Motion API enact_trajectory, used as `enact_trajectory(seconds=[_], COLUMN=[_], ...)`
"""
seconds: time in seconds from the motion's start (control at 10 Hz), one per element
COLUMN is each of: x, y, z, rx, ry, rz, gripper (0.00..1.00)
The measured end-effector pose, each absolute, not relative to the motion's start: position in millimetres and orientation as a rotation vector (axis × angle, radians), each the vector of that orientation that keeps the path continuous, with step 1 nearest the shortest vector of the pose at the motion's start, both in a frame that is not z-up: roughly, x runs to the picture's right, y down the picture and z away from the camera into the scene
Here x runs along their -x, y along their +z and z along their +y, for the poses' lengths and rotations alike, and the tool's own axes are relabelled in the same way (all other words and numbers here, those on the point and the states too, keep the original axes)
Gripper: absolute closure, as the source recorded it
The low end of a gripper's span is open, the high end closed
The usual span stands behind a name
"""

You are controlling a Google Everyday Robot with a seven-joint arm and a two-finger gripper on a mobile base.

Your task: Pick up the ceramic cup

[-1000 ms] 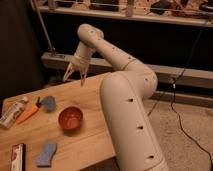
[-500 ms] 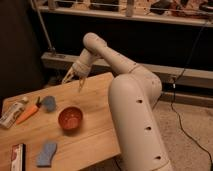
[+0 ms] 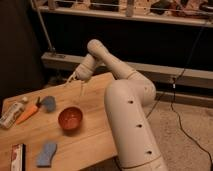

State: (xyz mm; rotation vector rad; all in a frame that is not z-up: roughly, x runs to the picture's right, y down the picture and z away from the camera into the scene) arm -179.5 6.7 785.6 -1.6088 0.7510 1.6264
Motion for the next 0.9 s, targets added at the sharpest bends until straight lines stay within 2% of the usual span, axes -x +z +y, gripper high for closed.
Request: enact_trajectory(seconds=[0.9], x=[177.8], y=[785.7], z=[2.7], rx=[1.61], ry=[1.633], rz=[0.741], gripper=[0.35])
